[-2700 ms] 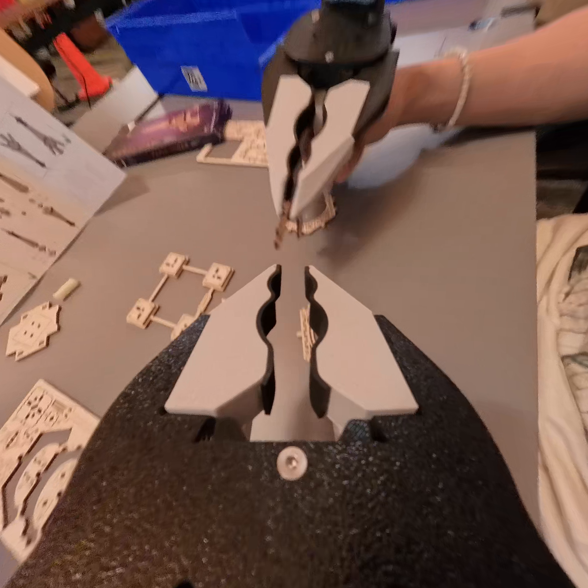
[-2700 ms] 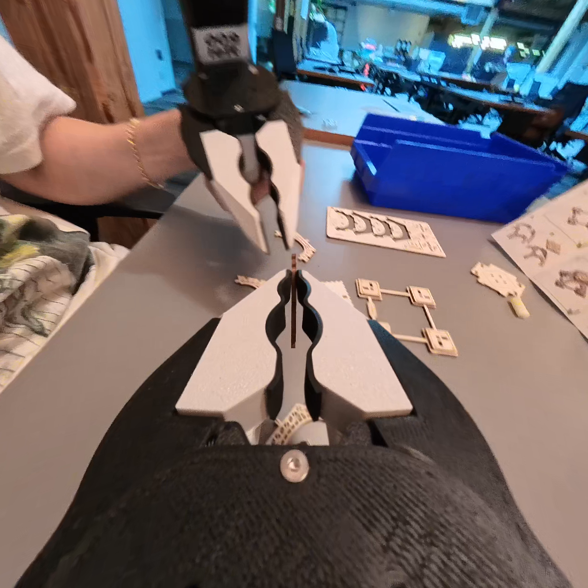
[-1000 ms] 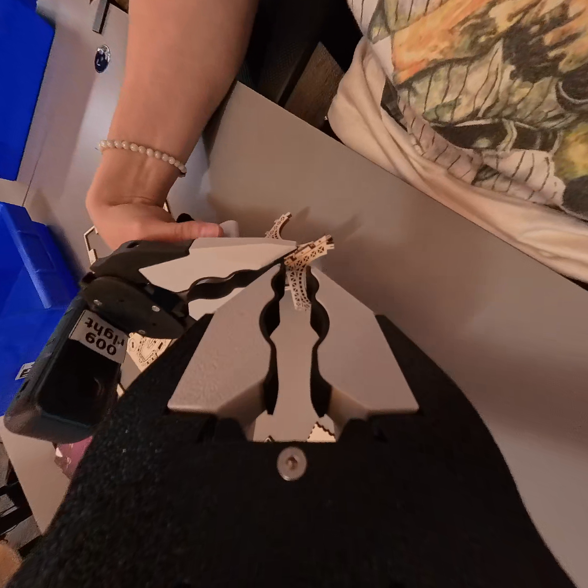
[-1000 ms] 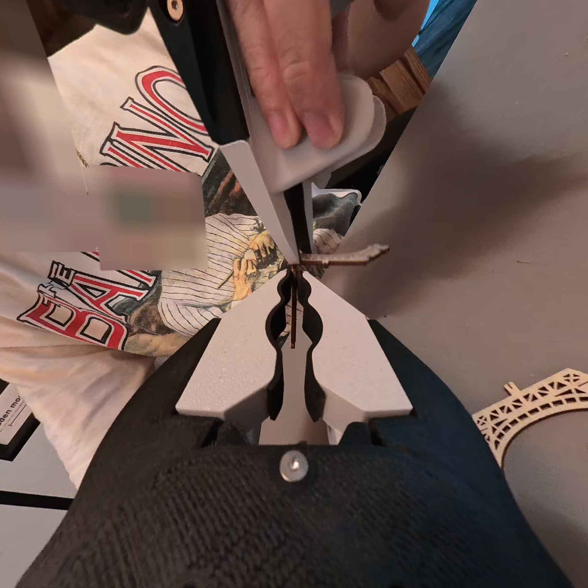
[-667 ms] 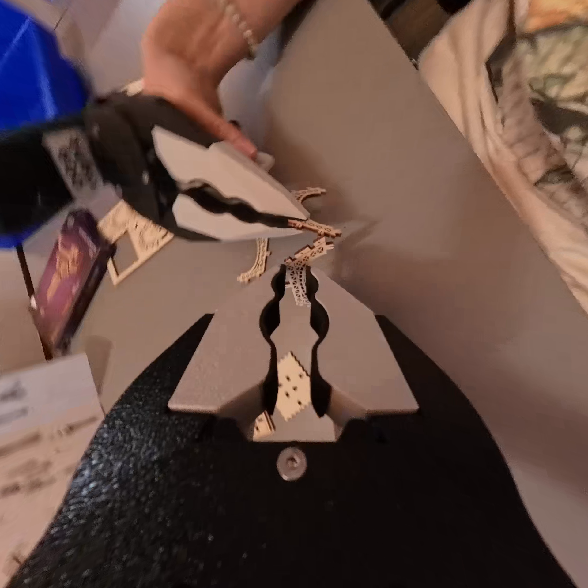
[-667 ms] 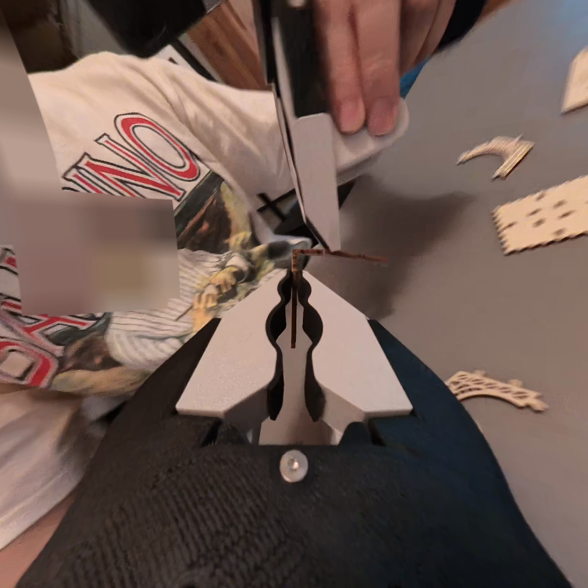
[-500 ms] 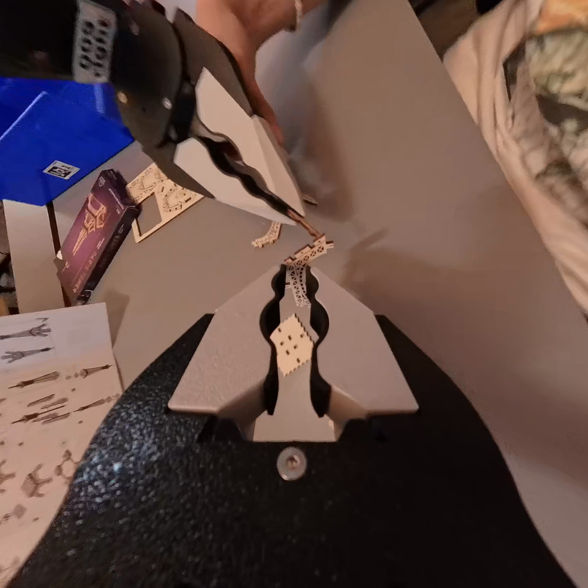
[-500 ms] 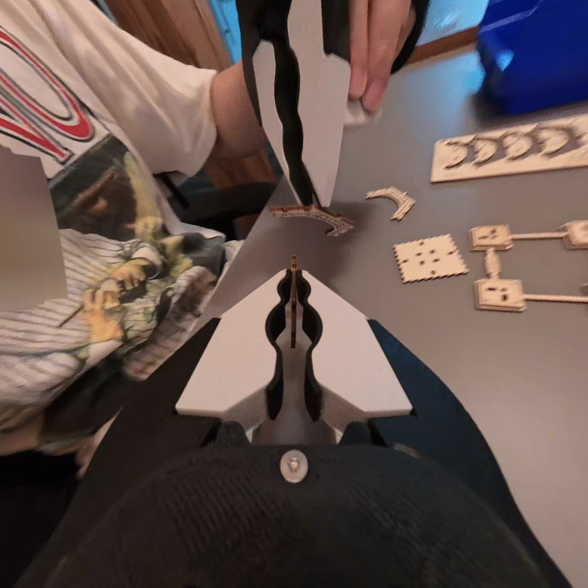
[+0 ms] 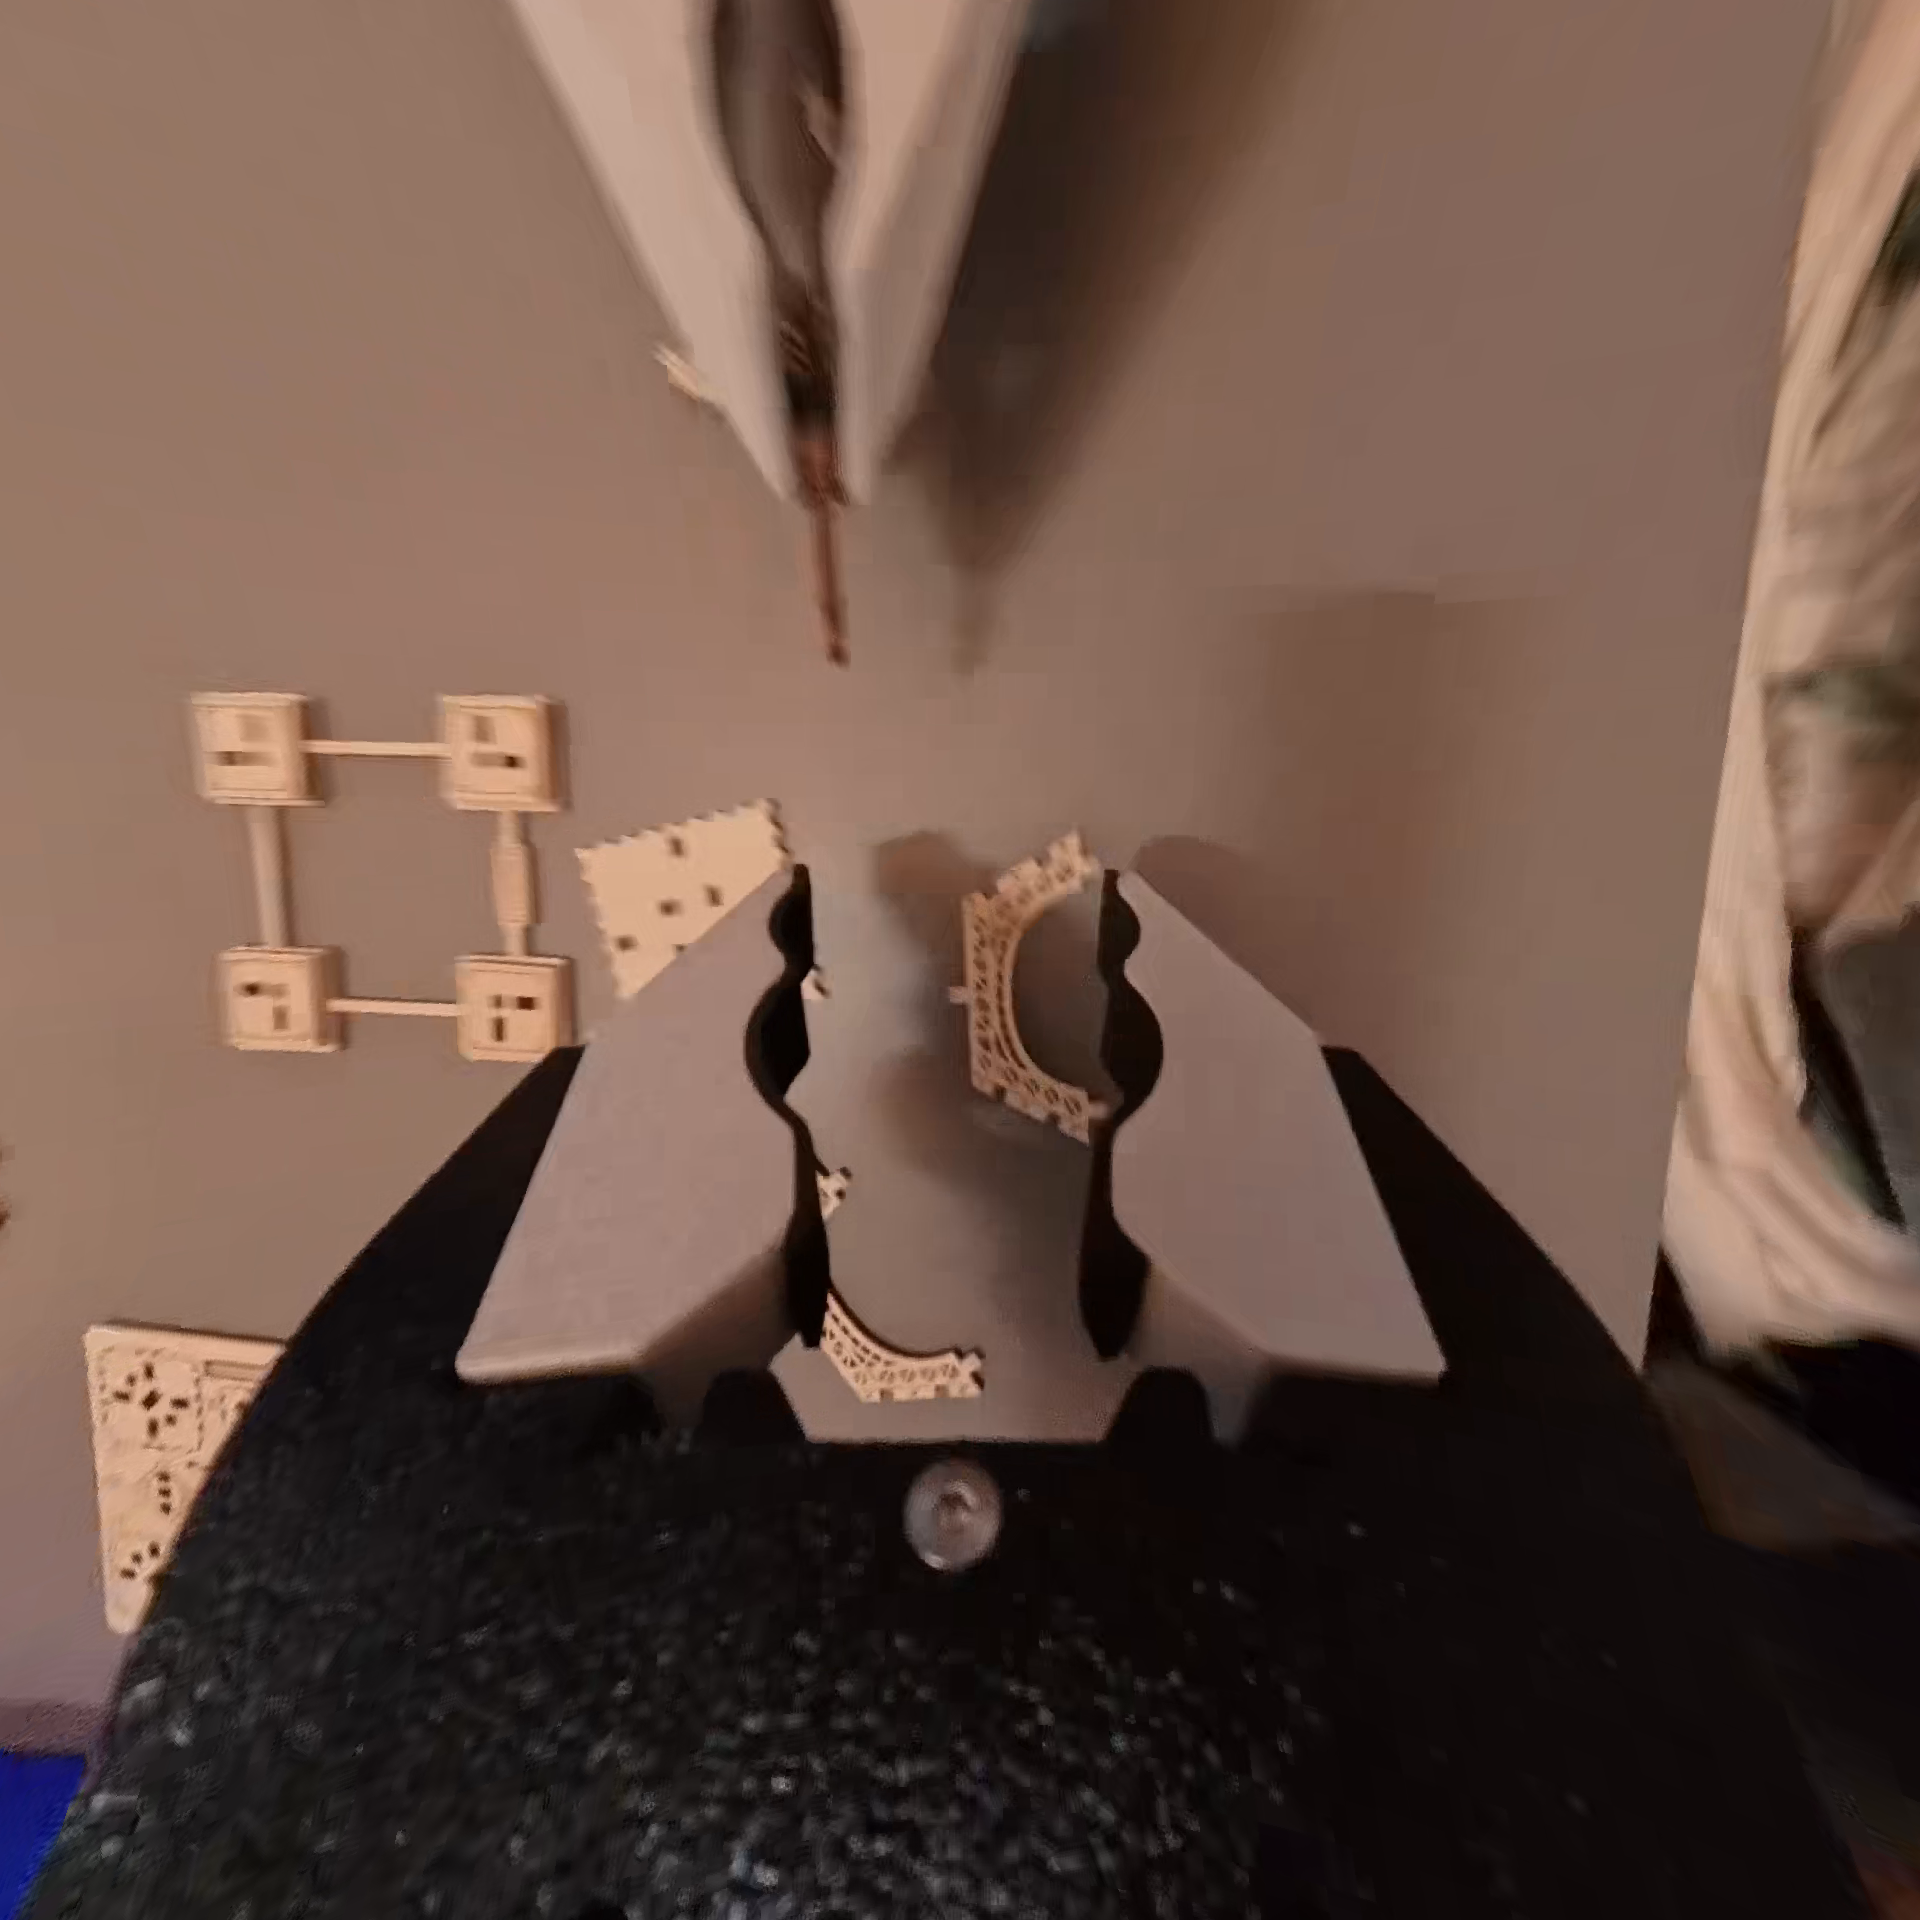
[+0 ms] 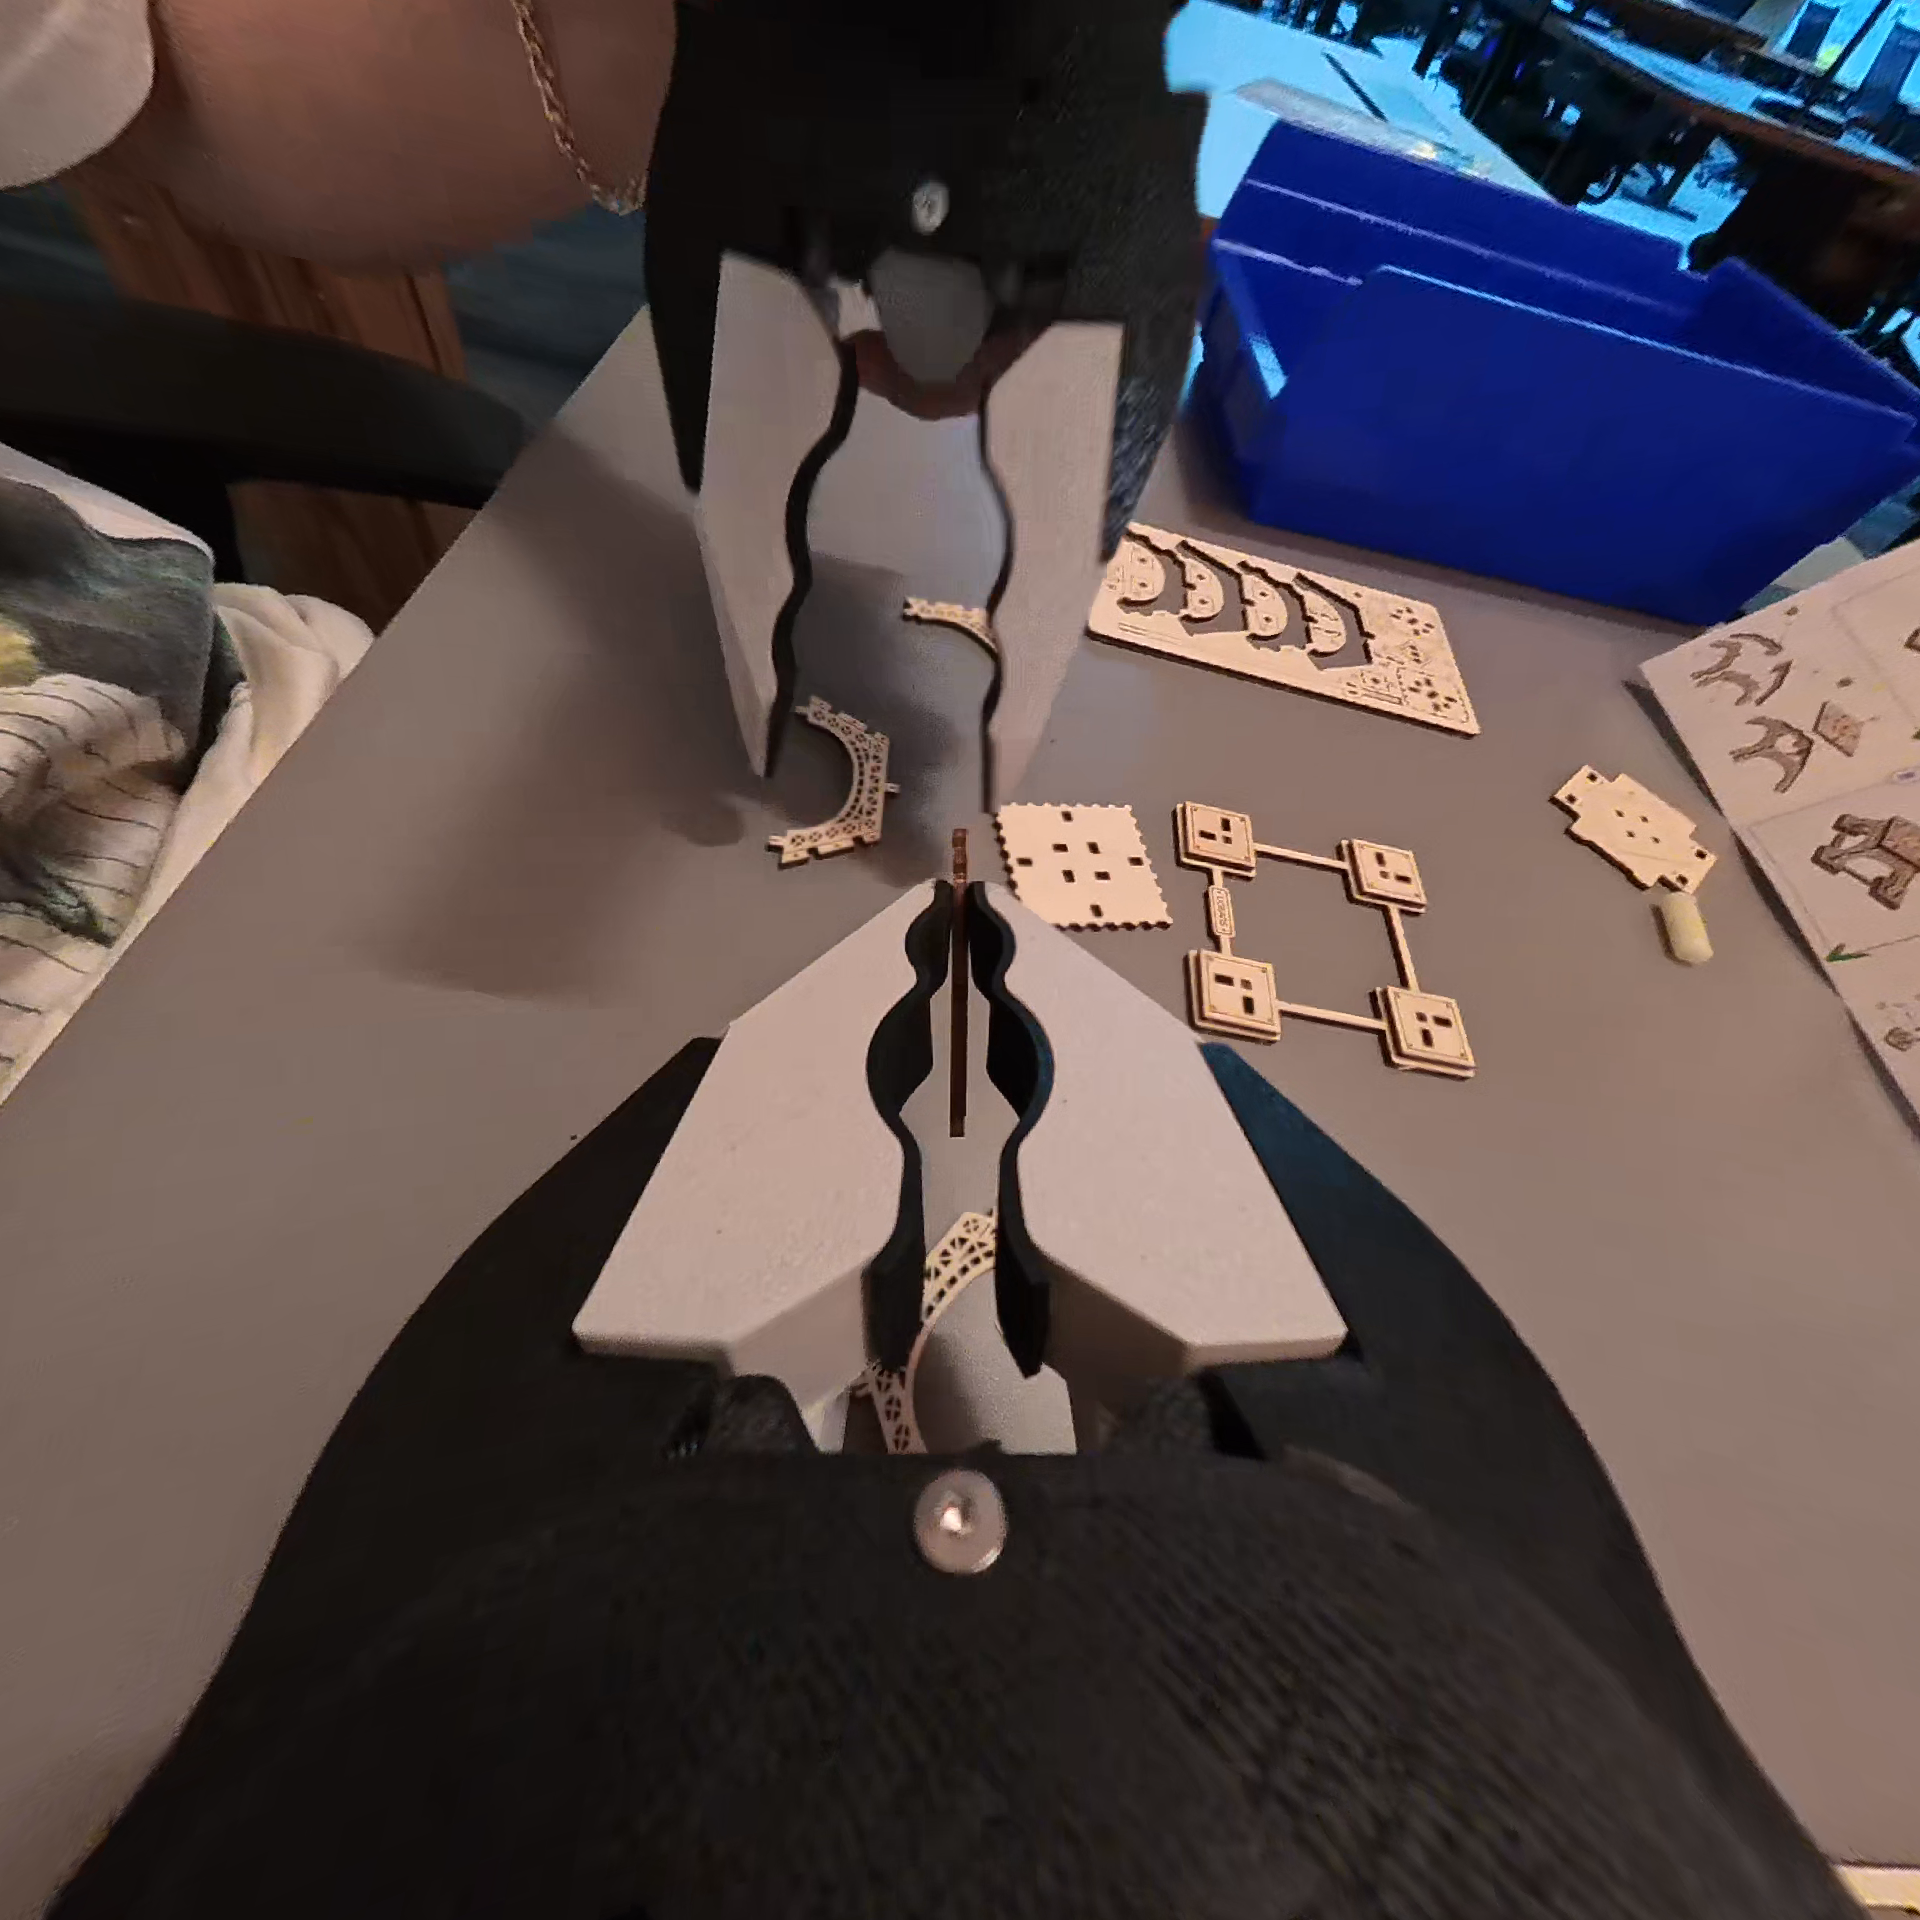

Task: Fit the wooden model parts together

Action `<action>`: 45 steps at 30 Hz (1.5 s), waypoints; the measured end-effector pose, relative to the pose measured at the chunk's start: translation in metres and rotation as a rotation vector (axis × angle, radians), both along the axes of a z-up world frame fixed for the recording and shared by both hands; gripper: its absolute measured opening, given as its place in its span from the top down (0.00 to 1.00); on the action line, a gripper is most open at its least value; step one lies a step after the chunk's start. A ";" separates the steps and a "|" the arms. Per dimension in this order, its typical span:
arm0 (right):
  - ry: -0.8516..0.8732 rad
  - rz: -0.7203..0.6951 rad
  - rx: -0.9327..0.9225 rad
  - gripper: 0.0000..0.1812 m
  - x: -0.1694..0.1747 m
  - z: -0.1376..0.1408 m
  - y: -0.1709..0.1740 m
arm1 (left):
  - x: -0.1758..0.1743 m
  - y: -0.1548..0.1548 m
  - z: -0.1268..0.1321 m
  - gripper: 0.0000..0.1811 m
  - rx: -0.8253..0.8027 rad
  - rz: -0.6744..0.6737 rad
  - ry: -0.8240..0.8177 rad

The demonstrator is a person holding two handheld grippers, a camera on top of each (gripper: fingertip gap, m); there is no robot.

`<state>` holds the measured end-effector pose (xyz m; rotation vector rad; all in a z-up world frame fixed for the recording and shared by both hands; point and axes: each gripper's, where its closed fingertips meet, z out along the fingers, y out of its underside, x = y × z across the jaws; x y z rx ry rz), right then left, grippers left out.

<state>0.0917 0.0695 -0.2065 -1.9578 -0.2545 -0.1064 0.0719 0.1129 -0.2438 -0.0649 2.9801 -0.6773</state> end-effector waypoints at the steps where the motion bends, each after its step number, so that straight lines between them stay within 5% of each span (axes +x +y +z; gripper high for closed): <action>1: -0.010 0.001 0.008 1.00 0.000 0.002 0.001 | 0.008 -0.006 0.011 0.74 -0.074 0.058 -0.033; 4: -0.037 0.002 0.055 1.00 -0.002 0.009 0.004 | 0.022 -0.026 0.038 0.88 -0.273 0.233 -0.043; 14: -0.072 -0.025 0.091 0.98 0.003 0.014 0.004 | 0.019 -0.041 0.038 1.00 -0.361 0.290 0.000; 20: -0.492 -0.200 0.167 0.86 0.026 0.030 0.007 | 0.035 -0.041 0.057 1.00 -0.718 0.648 0.231; 24: -0.652 -0.262 0.151 0.82 0.030 0.033 0.011 | 0.035 -0.037 0.051 1.00 -0.750 0.745 0.250; 39: -0.800 -0.212 0.082 0.95 0.026 0.022 0.015 | 0.026 -0.036 0.048 1.00 -0.802 0.773 0.319; 42: -0.747 -0.193 0.057 0.95 0.025 0.017 0.016 | 0.018 -0.021 0.044 0.85 -0.688 0.685 0.170; 45: -0.666 -0.132 0.038 0.95 0.021 0.008 0.014 | 0.006 0.004 0.021 0.86 -0.392 0.531 -0.039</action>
